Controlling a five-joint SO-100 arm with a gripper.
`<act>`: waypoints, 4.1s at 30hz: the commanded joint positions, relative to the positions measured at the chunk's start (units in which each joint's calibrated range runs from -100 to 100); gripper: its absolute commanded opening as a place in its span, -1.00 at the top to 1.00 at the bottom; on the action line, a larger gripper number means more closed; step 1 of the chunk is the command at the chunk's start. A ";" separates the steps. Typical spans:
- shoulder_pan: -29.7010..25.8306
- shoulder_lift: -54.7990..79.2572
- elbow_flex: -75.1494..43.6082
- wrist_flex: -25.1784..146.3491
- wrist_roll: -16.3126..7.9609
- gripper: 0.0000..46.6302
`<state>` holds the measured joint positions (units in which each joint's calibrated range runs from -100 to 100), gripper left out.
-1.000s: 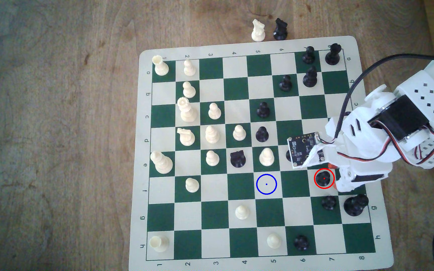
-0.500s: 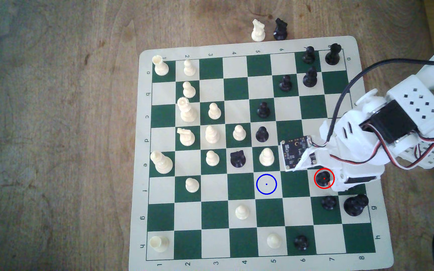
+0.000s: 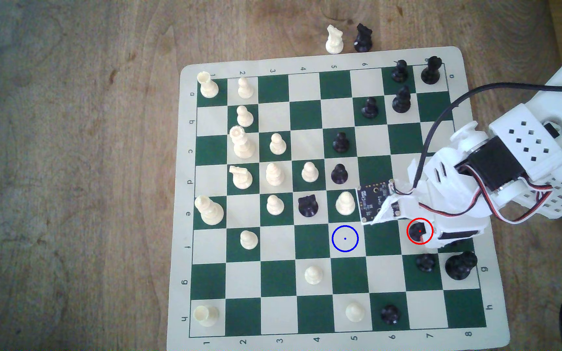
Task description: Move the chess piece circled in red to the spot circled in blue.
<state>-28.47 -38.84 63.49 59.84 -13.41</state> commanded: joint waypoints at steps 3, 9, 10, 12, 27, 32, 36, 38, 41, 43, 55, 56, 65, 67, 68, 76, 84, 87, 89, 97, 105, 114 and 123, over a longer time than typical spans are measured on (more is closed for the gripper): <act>-0.28 0.89 -0.48 -1.94 0.34 0.56; -0.36 0.97 -0.57 -2.18 0.34 0.58; -0.43 1.06 -0.57 -2.18 0.34 0.58; -0.83 0.89 -0.48 -2.10 0.34 0.57; 0.11 2.16 -0.39 -2.84 0.68 0.51; -0.04 2.08 -0.39 -2.59 0.78 0.55; -0.04 2.16 -0.39 -2.35 0.83 0.52; -0.04 2.25 -0.39 -2.02 0.88 0.52; -0.12 2.33 -0.39 -1.61 0.93 0.50; -0.04 2.33 -0.39 -1.61 0.93 0.52; -0.36 1.57 -0.93 -1.12 0.93 0.84; -0.43 1.31 -1.11 -1.04 0.93 0.88; -0.12 -1.40 -10.09 3.96 0.83 0.99; 0.66 -0.47 -13.62 4.86 0.93 0.99; 1.44 0.97 -16.71 5.02 1.12 0.99; 3.87 8.95 -25.32 4.53 1.95 0.99; 5.82 19.99 -32.03 -1.12 2.49 0.99; 6.60 23.72 -33.57 -3.17 2.98 0.99; 6.92 25.51 -34.11 -3.98 3.17 0.99; 8.09 31.37 -35.93 -7.51 3.86 0.99; 7.93 32.47 -36.29 -8.00 4.05 0.99; 7.23 31.37 -35.56 -6.36 4.20 0.99; 6.37 31.37 -35.47 -5.46 4.05 0.98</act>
<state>-21.53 -5.32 32.31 54.10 -9.40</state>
